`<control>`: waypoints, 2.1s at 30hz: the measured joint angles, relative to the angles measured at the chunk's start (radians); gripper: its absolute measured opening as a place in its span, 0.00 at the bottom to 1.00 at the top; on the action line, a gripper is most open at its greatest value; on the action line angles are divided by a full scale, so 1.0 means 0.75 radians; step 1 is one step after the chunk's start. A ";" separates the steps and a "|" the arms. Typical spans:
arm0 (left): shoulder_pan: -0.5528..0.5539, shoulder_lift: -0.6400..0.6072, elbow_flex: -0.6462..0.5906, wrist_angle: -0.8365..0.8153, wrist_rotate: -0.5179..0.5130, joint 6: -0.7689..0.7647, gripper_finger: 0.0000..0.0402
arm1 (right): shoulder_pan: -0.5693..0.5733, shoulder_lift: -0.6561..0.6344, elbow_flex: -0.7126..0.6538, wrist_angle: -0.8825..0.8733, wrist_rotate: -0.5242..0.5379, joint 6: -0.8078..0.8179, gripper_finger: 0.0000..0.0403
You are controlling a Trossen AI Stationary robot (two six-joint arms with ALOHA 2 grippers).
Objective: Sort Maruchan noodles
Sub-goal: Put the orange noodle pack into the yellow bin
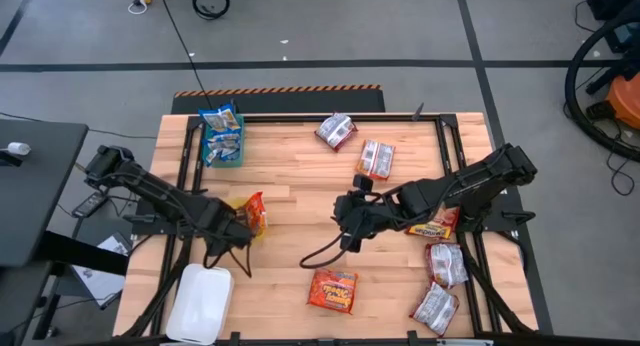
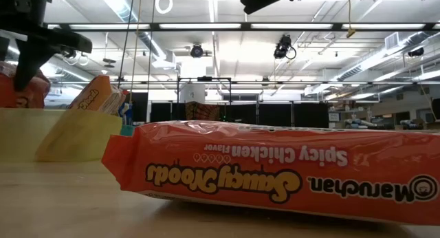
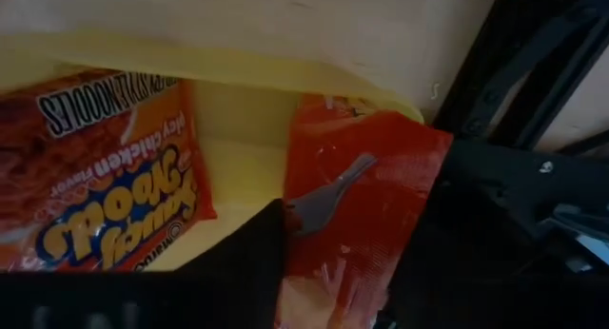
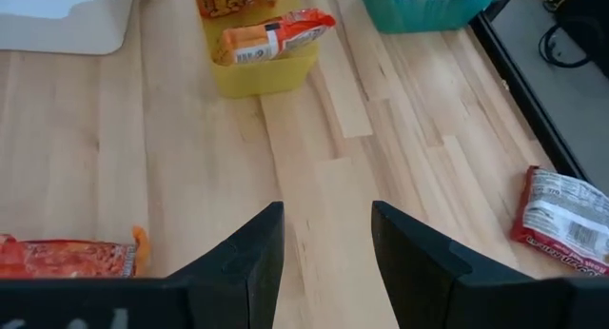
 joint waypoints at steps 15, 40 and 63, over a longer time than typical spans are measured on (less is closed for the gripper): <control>0.003 0.000 0.130 0.001 -0.011 -0.104 0.17 | 0.033 0.000 0.000 0.000 -0.026 0.067 0.41; 0.277 0.002 0.131 0.435 -0.091 0.141 0.39 | 0.032 0.001 -0.203 0.257 -0.122 0.038 0.41; -0.421 0.094 0.381 0.942 -0.576 -0.802 0.58 | 0.143 0.001 -0.204 0.282 -0.127 -0.022 0.41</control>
